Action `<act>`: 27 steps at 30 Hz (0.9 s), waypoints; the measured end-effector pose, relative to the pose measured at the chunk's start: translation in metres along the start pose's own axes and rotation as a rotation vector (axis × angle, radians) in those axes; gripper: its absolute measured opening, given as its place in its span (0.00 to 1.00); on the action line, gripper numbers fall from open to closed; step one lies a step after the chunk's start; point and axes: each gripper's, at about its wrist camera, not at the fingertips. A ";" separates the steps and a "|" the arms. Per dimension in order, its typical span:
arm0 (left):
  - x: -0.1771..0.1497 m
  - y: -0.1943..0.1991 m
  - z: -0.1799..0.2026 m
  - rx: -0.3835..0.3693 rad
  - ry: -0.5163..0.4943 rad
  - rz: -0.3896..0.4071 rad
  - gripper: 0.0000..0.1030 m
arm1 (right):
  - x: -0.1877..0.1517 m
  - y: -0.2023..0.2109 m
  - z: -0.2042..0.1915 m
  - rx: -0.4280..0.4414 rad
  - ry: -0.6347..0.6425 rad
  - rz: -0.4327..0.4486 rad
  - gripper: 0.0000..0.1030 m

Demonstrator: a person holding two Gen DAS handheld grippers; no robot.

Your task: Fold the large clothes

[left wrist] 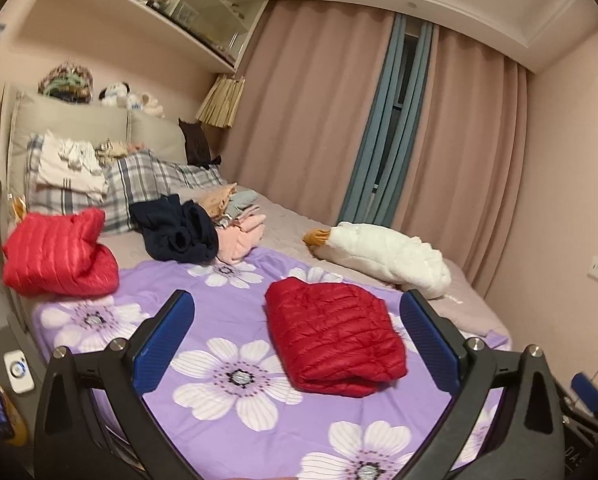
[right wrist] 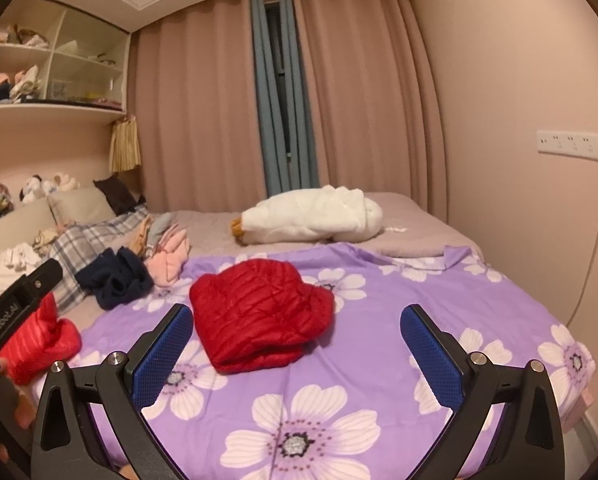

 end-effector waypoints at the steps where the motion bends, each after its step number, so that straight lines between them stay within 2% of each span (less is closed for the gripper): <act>1: -0.001 0.001 0.001 0.003 -0.006 0.002 1.00 | 0.000 0.001 -0.002 -0.001 0.013 0.004 1.00; 6: -0.003 0.000 0.002 -0.012 -0.009 -0.013 1.00 | 0.000 0.002 -0.006 -0.023 0.048 0.013 1.00; 27: -0.005 -0.004 0.000 -0.003 -0.007 -0.032 1.00 | -0.003 -0.005 -0.009 -0.017 0.080 0.005 1.00</act>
Point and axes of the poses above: each gripper's, at about its wrist camera, not at the fingertips, and y roughly against the way its jaws point, z to its right, x to its top, and after that the axes turned 6 degrees about -x, right-handed
